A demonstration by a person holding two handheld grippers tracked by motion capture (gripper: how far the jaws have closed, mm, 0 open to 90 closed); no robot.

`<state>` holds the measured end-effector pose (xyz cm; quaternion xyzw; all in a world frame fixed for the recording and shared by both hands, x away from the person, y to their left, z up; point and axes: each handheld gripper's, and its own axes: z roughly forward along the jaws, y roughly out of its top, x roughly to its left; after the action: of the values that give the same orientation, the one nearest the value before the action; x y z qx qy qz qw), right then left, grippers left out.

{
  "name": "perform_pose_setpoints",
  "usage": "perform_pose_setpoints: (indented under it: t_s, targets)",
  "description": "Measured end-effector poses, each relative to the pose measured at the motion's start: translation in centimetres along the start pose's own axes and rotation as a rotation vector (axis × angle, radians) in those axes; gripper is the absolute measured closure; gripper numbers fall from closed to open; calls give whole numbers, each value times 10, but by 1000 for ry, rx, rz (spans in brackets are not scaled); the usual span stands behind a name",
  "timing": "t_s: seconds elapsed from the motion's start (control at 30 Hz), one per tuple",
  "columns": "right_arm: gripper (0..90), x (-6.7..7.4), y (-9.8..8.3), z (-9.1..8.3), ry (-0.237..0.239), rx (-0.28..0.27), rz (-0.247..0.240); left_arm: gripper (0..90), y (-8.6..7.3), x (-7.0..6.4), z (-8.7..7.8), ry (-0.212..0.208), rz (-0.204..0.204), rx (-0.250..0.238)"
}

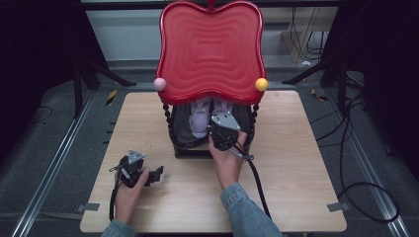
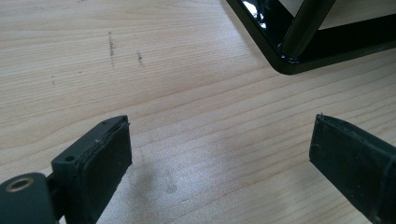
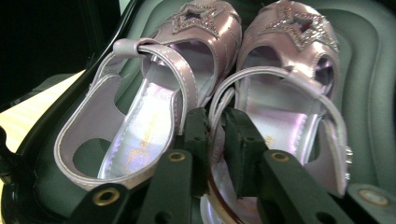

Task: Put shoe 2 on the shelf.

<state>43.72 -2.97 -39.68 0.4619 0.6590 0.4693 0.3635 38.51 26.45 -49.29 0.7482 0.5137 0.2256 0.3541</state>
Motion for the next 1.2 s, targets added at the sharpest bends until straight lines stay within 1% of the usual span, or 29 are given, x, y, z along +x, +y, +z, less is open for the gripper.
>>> perform_pose_setpoints:
  t_s: [0.03,0.07,0.1,0.17,0.23,0.3,0.33,0.37,0.43,0.5,0.57,0.67,0.73,0.83,0.87,0.9,0.97,1.0,1.03,1.17,1.2]
  targets:
    - [756,-1,1,-3,2,4,-8,51,0,0,0,1,0,0]
    - [756,-1,1,-3,2,4,-8,51,0,0,0,1,0,0]
    - [712,-2,2,-5,7,11,-14,51,0,0,0,3,0,0]
    - [665,-4,2,-9,10,13,-13,51,0,0,0,5,1,0]
    - [578,-7,3,-13,9,21,-17,51,0,1,0,7,4,0]
    - [515,-10,4,-17,16,35,-15,51,0,1,0,8,4,0]
    - [515,-10,4,-17,16,35,-15,51,0,1,0,8,4,0]
    - [424,-12,5,-20,20,39,-17,51,0,0,0,8,2,-1]
    - [367,-14,7,-24,24,43,-10,50,0,0,0,8,3,0]
    - [288,-16,8,-28,26,50,-15,50,0,0,0,9,3,0]
    - [242,-18,9,-33,25,57,-12,49,0,0,0,9,4,0]
    - [152,-20,11,-43,29,79,-27,49,0,1,-1,11,6,0]
    - [123,-23,10,-51,38,94,-36,49,0,1,-1,12,4,-1]
    - [106,-29,5,-64,67,86,-45,49,0,2,-1,15,2,2]
    - [106,-29,5,-64,67,86,-45,49,0,2,-1,15,2,2]
    - [86,-34,-2,-73,76,99,-53,49,-1,2,0,16,2,3]
    - [84,-40,-10,-80,85,108,-59,48,-1,3,0,20,2,4]
    - [84,-40,-10,-80,85,108,-59,48,-1,3,0,20,2,4]
    - [82,-47,-20,-87,84,118,-64,48,-1,4,0,21,2,6]
    - [83,-63,-42,-94,77,146,-71,46,-2,5,2,26,3,19]
    - [83,-63,-42,-94,77,146,-71,45,-2,5,2,26,3,19]
